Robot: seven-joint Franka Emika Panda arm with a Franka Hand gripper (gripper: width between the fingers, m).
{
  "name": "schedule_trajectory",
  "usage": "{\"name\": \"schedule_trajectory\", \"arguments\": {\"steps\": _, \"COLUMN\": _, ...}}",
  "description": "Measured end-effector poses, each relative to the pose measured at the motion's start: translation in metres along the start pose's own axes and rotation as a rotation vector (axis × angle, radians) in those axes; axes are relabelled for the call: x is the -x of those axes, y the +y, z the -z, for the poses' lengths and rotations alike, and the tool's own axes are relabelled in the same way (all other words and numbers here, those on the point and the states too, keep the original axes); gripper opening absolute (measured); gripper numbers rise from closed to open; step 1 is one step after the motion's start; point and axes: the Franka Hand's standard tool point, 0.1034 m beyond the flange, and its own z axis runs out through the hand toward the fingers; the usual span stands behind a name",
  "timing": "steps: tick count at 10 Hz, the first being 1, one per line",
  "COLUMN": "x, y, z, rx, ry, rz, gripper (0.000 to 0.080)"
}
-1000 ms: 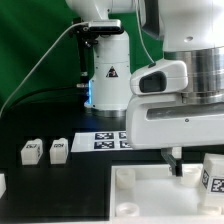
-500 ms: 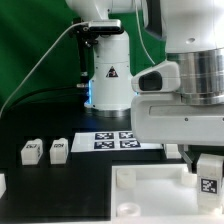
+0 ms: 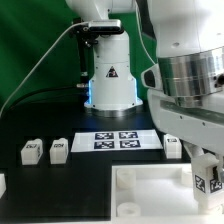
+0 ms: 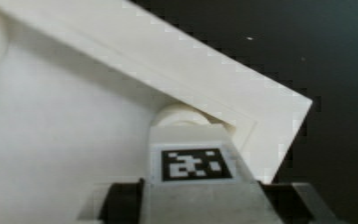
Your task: Assemble one leg
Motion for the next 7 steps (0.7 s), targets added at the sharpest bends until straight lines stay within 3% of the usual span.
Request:
{"name": "schedule_trajectory", "arguments": {"steps": 1, "x": -0.0004, "y": -0.0005, "z": -0.0003, "rx": -0.014, "ry": -0.013, "rz": -0.096, "gripper": 0.0294}}
{"name": "schedule_trajectory", "arguments": {"steps": 4, "x": 0.0001, "y": -0.0002, "z": -0.0008, "rx": -0.014, "ry": -0.017, "rz": -0.080, "gripper": 0.0294}}
{"name": "schedule_trajectory", "arguments": {"steps": 6, "x": -0.0016, "y": -0.0010, "z": -0.0009, "rx": -0.025, "ry": -0.010, "rz": 0.098, "gripper": 0.0607}}
{"name": "schedule_trajectory", "arguments": {"steps": 7, "x": -0.0018, "y": -0.0027, "z": 0.0007, "rx": -0.024, "ry": -0.005, "rz": 0.241, "gripper": 0.0636}}
